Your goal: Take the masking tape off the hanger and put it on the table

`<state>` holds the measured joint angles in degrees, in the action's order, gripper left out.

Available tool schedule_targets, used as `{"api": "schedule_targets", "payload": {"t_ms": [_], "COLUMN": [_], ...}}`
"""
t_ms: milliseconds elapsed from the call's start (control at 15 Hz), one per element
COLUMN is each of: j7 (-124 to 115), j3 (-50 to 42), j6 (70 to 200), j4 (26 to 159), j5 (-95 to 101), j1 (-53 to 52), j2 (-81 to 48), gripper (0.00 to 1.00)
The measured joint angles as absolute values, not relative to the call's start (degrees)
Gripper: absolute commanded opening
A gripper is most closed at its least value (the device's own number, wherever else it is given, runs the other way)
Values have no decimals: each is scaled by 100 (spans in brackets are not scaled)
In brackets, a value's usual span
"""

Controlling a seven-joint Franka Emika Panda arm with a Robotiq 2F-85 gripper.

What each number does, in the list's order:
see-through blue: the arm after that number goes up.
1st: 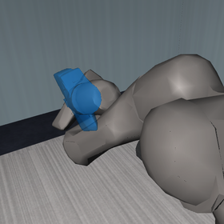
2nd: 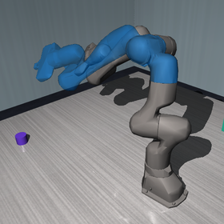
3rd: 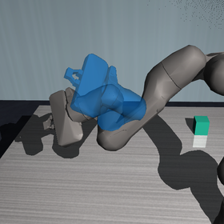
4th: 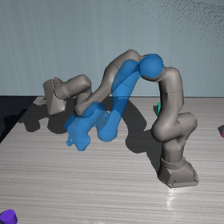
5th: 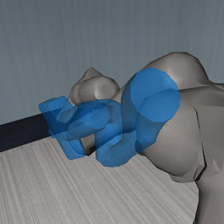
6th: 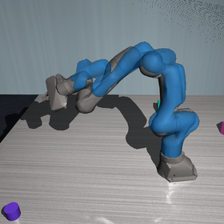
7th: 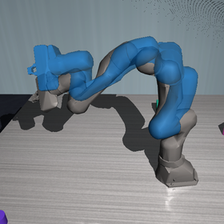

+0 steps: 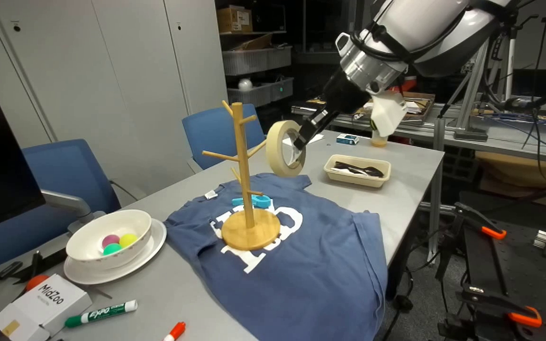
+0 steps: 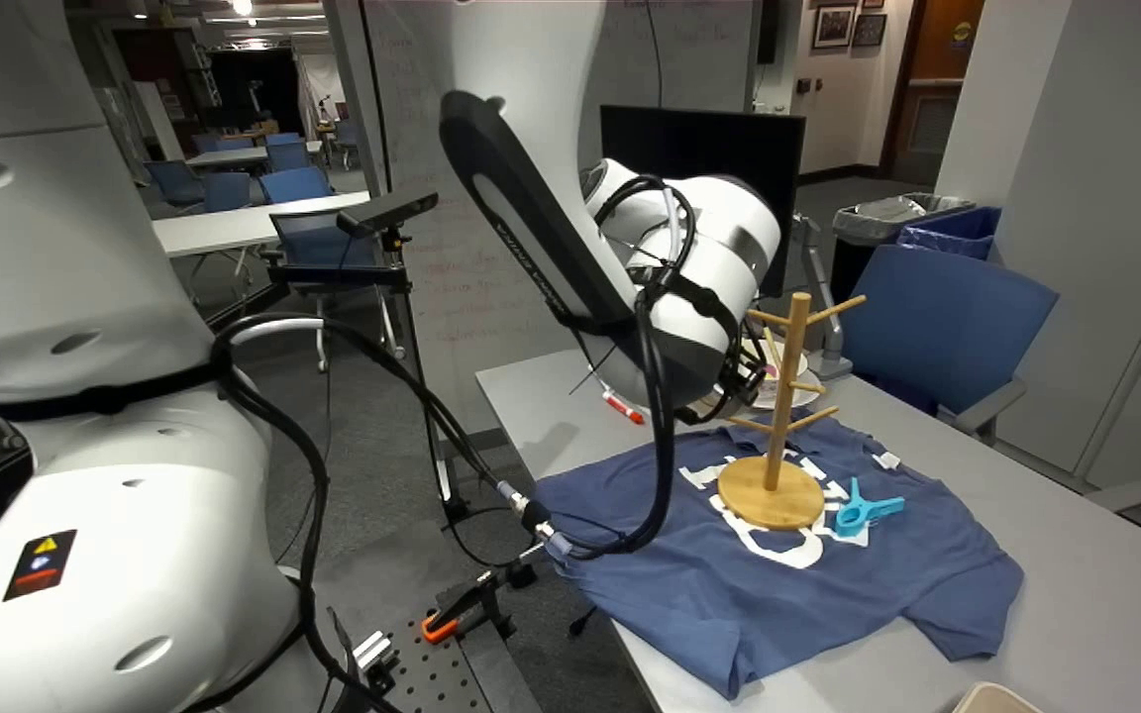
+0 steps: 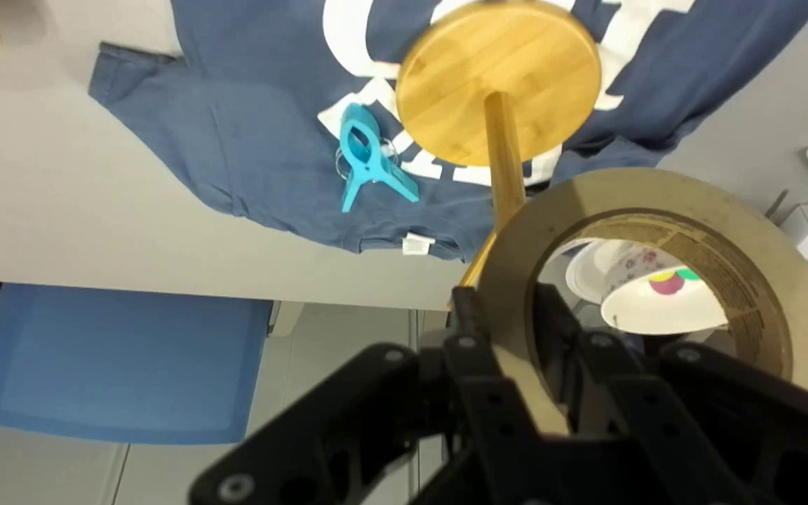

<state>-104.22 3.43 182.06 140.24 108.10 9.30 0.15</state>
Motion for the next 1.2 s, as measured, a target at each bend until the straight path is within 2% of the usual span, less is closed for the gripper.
{"api": "schedule_targets", "payload": {"t_ms": [600, 800, 1200], "j7": [-7180, -6019, -4066], "j3": [-58, -24, 644], "j6": [17686, 17202, 15874], "j4": [15204, 15163, 14421], "j5": [8081, 6670, 4195], "j1": [910, 756, 754], "j2": [-606, -958, -1070], "gripper": [6, 6, 6]}}
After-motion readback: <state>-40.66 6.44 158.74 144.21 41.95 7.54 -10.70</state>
